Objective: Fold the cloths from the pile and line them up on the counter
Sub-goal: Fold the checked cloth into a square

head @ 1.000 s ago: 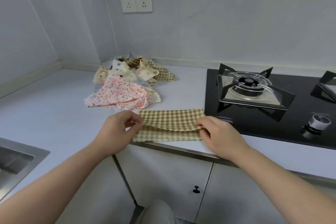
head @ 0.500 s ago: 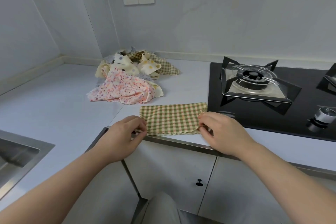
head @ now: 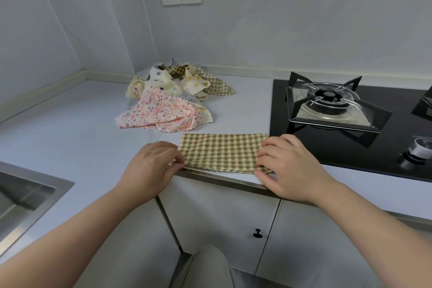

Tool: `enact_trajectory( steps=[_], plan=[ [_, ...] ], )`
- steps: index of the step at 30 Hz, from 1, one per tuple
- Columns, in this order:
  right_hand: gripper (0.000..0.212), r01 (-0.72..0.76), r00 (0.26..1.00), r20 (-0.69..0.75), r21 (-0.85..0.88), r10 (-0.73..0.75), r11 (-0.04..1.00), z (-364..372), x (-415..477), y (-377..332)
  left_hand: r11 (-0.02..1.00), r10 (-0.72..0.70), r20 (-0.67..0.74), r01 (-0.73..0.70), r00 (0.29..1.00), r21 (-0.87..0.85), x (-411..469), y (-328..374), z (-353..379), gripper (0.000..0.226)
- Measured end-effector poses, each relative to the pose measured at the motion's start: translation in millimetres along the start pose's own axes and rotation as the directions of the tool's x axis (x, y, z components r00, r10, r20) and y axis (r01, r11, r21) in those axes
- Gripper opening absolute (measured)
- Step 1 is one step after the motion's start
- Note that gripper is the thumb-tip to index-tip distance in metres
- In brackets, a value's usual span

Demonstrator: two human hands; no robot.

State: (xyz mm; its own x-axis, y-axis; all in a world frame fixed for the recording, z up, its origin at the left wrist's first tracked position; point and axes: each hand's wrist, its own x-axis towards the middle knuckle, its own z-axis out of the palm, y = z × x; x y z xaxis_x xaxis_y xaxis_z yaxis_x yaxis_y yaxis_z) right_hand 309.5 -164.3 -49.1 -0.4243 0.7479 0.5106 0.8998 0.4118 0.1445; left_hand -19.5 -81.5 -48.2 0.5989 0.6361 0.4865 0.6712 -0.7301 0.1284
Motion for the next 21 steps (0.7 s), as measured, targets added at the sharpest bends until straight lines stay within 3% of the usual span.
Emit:
enact_trajectory(
  steps=[4, 7, 12, 14, 18, 21],
  plan=[
    [0.025, 0.019, 0.999, 0.034, 0.024, -0.020, 1.000, 2, -2, 0, 0.996, 0.073, -0.039, -0.071, 0.997, 0.054, 3, -3, 2, 0.027],
    [0.037, 0.023, 0.995, 0.100, -0.001, -0.023, 1.000, 4, -2, 2, 0.994, 0.094, -0.008, -0.094, 0.996, 0.053, 3, -3, 3, 0.028],
    [0.044, 0.007, 0.980, 0.198, -0.040, 0.001, 0.999, 1, 0, 0, 1.000, 0.020, 0.154, -0.021, 0.988, 0.001, 7, 4, -6, 0.030],
    [0.042, -0.018, 0.983, 0.181, -0.030, 0.023, 0.999, -2, 4, -4, 1.000, -0.013, 0.157, 0.013, 0.988, 0.004, 11, 8, -10, 0.029],
    [0.035, -0.210, 0.976, 0.095, 0.176, 0.196, 0.962, -7, 36, -23, 0.996, -0.068, 0.096, 0.073, 0.993, -0.056, 32, 37, -3, 0.035],
    [0.044, -0.434, 0.889, 0.270, 0.248, 0.369, 0.866, 4, 70, -40, 0.975, -0.145, 0.170, 0.170, 0.975, -0.143, 54, 60, 18, 0.043]
  ],
)
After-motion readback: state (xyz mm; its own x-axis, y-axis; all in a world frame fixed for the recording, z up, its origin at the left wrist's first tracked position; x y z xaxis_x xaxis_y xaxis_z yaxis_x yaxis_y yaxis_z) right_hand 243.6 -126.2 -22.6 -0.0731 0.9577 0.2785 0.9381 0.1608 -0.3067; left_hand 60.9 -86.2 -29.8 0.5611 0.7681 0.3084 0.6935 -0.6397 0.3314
